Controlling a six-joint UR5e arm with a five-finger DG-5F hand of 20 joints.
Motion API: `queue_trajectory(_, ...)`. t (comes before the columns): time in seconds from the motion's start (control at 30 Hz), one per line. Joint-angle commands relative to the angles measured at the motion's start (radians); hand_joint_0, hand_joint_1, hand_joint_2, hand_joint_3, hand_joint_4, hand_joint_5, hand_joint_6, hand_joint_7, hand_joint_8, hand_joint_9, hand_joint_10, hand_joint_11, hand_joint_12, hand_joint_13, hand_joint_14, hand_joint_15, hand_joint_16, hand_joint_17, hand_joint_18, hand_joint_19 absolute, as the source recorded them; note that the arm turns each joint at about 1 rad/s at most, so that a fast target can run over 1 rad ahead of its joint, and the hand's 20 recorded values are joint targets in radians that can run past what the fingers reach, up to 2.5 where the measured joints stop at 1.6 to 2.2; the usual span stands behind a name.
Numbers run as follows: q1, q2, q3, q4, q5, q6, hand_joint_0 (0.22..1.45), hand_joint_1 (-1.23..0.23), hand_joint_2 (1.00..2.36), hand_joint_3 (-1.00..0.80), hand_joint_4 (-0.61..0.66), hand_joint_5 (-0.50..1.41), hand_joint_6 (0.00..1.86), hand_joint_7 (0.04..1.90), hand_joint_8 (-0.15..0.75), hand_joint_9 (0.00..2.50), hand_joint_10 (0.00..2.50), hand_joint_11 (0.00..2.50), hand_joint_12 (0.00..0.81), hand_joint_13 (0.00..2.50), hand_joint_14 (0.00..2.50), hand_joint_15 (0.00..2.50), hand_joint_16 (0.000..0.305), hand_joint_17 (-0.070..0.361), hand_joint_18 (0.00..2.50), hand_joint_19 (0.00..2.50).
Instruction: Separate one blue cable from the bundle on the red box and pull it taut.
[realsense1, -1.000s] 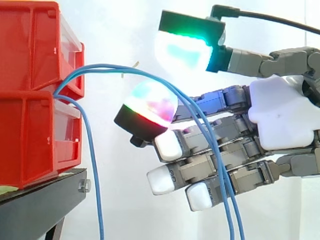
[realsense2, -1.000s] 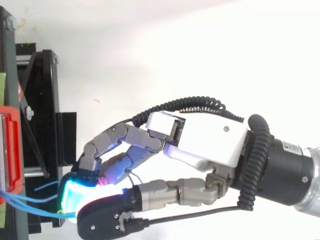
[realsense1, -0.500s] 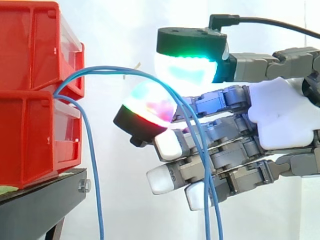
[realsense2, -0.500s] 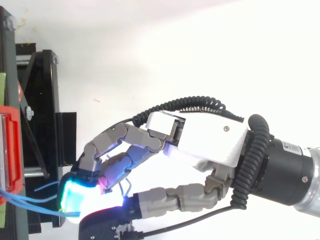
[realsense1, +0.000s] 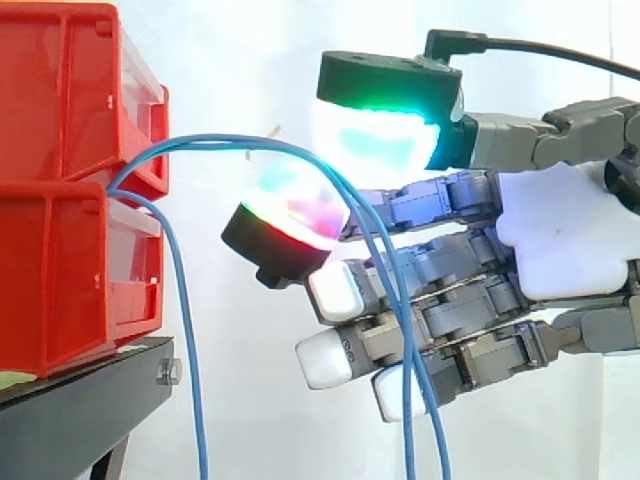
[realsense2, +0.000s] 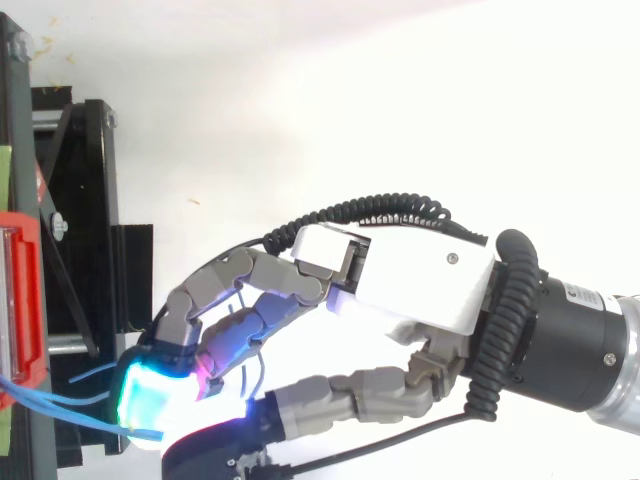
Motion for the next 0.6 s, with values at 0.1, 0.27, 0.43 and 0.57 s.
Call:
queue_trajectory(0.1,0.000,0.000,0.000,0.000,0.003,0.000,0.48,-0.60,1.00,-0.50,0.07,-0.11,0.89,0.75,0.292,1.00,0.02,0.51,0.381,0.74,0.02,0.46,0.054,0.121,0.66,0.65)
queue_trajectory(0.27,0.000,0.000,0.000,0.000,0.003,0.002,0.42,-0.58,1.00,-0.50,0.09,-0.10,0.88,0.75,0.322,1.00,0.02,0.48,0.412,0.75,0.02,0.45,0.060,0.136,0.68,0.64)
queue_trajectory(0.43,0.002,0.000,0.000,0.000,0.003,0.006,0.51,-0.86,1.00,-0.50,0.07,-0.12,0.90,0.75,0.264,0.91,0.02,0.52,0.358,0.69,0.02,0.45,0.049,0.111,0.61,0.61)
queue_trajectory(0.57,0.002,0.000,0.000,0.000,0.003,0.008,0.70,-0.90,1.00,-0.44,-0.16,-0.13,0.93,0.80,0.229,0.87,0.02,0.53,0.324,0.68,0.02,0.44,0.044,0.098,0.58,0.57)
